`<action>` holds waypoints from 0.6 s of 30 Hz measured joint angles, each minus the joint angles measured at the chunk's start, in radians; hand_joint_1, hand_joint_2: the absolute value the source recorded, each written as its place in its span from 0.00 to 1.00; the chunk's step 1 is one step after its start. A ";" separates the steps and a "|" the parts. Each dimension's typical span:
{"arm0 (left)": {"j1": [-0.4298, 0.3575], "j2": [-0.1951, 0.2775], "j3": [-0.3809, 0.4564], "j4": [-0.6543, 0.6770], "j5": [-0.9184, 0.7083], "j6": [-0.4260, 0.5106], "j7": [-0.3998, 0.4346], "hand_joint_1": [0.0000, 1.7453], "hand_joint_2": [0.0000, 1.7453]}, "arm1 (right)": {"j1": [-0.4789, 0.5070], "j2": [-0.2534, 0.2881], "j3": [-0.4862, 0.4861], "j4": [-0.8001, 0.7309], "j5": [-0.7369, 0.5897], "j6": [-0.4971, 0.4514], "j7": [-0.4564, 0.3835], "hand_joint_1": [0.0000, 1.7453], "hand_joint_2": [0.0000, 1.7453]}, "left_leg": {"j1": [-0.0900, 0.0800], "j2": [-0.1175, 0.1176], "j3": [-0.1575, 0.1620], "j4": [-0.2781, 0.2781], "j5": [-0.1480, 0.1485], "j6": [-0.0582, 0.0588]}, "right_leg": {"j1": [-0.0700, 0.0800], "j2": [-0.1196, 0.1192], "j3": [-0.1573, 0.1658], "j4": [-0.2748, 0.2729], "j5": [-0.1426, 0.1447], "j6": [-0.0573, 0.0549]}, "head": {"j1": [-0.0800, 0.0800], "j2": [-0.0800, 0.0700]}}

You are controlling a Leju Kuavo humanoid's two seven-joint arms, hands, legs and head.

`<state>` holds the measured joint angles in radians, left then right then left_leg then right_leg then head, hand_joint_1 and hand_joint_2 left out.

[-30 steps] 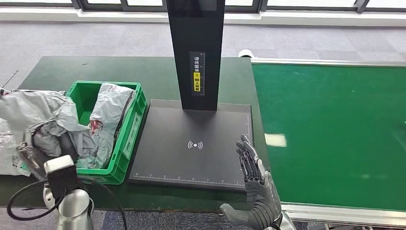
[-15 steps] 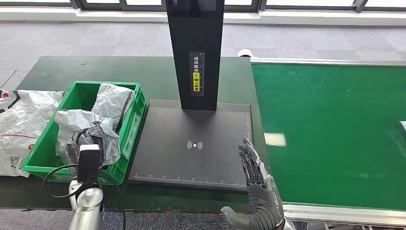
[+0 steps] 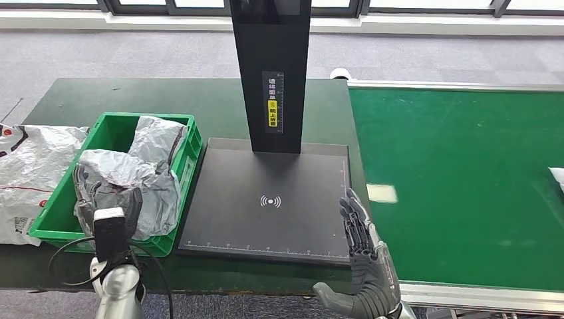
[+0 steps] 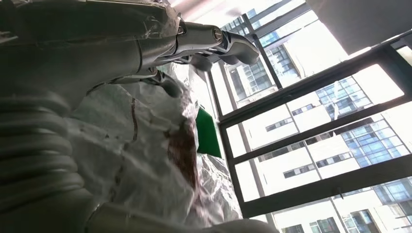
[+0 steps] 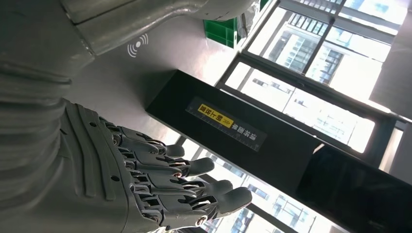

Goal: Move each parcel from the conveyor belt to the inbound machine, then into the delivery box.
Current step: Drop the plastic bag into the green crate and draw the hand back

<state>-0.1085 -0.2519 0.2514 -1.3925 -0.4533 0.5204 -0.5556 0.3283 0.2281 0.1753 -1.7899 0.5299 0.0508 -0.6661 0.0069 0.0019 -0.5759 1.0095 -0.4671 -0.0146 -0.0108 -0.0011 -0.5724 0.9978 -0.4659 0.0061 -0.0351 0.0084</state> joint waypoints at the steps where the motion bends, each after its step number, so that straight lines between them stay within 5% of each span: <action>1: 0.003 -0.001 0.000 -0.006 0.002 0.003 -0.002 0.00 0.00 | 0.000 0.000 0.000 0.000 0.000 0.000 0.000 0.00 1.00 | 0.000 0.000 0.000 0.000 0.000 0.000 | 0.000 0.000 0.000 0.000 0.000 0.000 | 0.000 0.000; 18: 0.043 -0.015 0.000 -0.062 0.032 0.054 -0.007 0.00 0.00 | -0.013 0.000 -0.001 0.000 0.000 0.006 -0.005 0.00 1.00 | 0.000 0.000 0.000 0.000 0.000 0.000 | 0.000 0.000 0.000 0.000 0.000 0.000 | 0.000 0.000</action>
<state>-0.0656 -0.2670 0.2514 -1.4549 -0.4211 0.5748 -0.5627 0.3149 0.2285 0.1743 -1.7896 0.5301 0.0568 -0.6706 0.0069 0.0018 -0.5758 1.0095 -0.4671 -0.0146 -0.0108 -0.0012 -0.5722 0.9978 -0.4660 0.0061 -0.0351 0.0084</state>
